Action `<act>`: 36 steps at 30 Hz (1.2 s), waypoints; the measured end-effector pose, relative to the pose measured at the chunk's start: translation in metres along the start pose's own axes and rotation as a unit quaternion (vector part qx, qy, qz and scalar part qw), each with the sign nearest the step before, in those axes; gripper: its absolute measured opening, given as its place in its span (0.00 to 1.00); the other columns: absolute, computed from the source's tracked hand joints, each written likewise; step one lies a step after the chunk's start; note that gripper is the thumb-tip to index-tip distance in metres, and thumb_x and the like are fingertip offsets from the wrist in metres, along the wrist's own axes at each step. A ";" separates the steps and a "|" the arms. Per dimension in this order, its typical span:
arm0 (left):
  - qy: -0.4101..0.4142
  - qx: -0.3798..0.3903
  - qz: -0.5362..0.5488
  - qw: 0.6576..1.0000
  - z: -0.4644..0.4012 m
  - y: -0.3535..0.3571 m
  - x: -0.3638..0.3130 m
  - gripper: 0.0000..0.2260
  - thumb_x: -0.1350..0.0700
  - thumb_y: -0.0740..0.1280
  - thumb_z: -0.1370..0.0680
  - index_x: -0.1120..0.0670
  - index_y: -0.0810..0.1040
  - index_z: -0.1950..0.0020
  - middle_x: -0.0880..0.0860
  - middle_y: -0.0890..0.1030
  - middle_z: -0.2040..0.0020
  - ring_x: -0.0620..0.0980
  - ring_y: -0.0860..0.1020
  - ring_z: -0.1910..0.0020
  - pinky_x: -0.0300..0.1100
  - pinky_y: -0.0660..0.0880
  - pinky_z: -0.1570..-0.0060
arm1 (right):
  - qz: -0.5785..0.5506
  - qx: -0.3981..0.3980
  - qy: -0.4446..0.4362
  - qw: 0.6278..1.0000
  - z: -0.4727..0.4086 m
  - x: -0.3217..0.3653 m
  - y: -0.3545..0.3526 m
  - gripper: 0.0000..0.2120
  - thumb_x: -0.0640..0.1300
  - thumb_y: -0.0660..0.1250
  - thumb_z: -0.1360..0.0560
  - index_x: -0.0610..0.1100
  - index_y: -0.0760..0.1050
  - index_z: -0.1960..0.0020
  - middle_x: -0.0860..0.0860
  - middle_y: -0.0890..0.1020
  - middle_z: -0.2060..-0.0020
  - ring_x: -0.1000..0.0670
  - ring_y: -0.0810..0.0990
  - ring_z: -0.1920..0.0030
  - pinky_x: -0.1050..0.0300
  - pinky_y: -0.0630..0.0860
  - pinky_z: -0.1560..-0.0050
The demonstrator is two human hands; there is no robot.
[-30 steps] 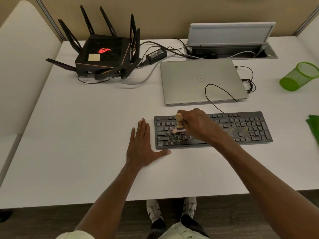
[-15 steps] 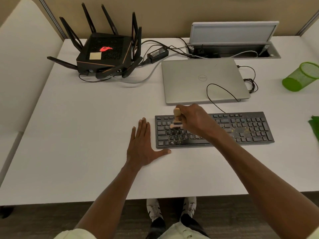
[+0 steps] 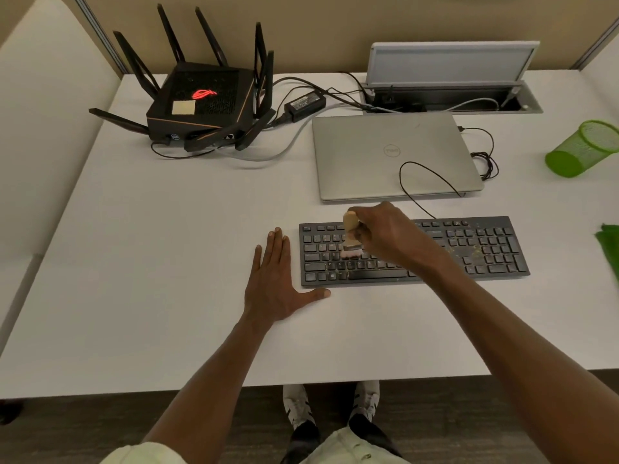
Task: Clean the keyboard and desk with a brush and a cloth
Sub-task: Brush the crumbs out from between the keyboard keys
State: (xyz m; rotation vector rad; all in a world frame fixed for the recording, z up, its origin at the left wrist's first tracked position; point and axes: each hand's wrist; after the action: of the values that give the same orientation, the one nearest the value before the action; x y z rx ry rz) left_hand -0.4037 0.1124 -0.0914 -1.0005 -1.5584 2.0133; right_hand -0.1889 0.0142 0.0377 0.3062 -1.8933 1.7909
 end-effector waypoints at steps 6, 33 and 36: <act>-0.003 -0.002 0.002 1.000 0.000 -0.001 0.000 0.64 0.14 0.51 0.36 0.60 0.45 0.17 0.56 0.38 0.17 0.50 0.35 0.18 0.53 0.40 0.19 | -0.025 -0.049 -0.007 0.998 -0.004 0.005 0.008 0.05 0.36 0.64 0.22 0.44 0.77 0.52 0.53 0.82 0.63 0.61 0.77 0.68 0.68 0.71 0.66; -0.001 -0.008 -0.002 1.000 0.000 0.002 0.001 0.63 0.15 0.53 0.35 0.60 0.45 0.17 0.56 0.39 0.17 0.51 0.37 0.18 0.53 0.38 0.20 | -0.031 0.019 -0.009 0.999 0.000 0.021 0.022 0.07 0.33 0.63 0.24 0.43 0.78 0.52 0.49 0.82 0.62 0.50 0.79 0.64 0.60 0.71 0.65; -0.001 -0.011 -0.002 1.000 0.000 0.002 0.000 0.63 0.14 0.52 0.35 0.60 0.46 0.17 0.56 0.40 0.17 0.51 0.37 0.18 0.53 0.39 0.20 | -0.035 -0.008 -0.024 0.999 -0.002 0.020 0.019 0.08 0.33 0.63 0.24 0.43 0.77 0.54 0.49 0.83 0.63 0.50 0.79 0.63 0.59 0.72 0.65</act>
State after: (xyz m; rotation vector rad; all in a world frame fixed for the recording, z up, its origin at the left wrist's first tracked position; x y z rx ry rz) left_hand -0.4035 0.1121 -0.0939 -1.0022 -1.5851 1.9999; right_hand -0.2147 0.0216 0.0317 0.4069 -1.9049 1.7361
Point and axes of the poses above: each hand's wrist, its own z-axis away from the middle knuckle, its own y-axis out of the palm, x = y × z
